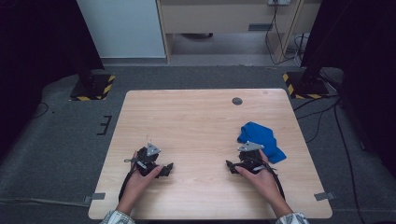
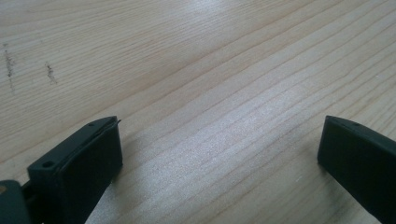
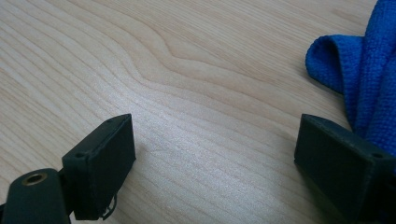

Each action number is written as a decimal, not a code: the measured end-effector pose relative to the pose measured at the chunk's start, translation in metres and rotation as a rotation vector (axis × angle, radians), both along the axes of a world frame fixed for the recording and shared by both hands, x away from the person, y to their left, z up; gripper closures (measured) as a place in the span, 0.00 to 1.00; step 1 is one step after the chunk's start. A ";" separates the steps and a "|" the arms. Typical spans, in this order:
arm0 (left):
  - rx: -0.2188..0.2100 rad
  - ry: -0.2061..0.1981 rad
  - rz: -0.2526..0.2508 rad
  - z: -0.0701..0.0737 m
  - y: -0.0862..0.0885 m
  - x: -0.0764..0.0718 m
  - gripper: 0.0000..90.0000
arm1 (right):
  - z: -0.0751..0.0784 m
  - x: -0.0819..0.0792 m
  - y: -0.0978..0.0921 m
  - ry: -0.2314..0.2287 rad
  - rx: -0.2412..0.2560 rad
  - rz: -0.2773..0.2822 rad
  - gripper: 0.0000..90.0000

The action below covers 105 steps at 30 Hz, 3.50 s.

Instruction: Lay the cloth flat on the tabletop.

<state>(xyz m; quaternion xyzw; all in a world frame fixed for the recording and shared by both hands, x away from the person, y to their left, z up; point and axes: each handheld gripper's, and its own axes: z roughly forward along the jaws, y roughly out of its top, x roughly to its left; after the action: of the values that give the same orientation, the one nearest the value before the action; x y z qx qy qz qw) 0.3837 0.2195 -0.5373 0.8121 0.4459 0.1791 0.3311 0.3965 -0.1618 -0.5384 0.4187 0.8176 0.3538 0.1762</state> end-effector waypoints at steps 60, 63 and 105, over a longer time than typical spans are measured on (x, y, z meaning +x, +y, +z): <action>0.002 0.000 -0.011 0.000 0.000 0.003 0.00 | 0.007 0.049 -0.087 0.019 0.048 -0.213 0.15; 0.001 0.000 -0.011 0.000 0.000 0.003 0.00 | 0.005 0.048 -0.085 0.015 0.014 -0.213 0.18; 0.002 0.000 -0.012 0.000 0.000 0.003 0.00 | 0.071 0.008 -0.014 -0.179 0.208 0.016 0.79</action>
<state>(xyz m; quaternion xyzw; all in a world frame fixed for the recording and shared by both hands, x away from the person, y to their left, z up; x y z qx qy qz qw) 0.3866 0.2193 -0.5373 0.8151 0.4408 0.1774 0.3314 0.4044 -0.1754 -0.4677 0.3950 0.7607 0.4740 0.2013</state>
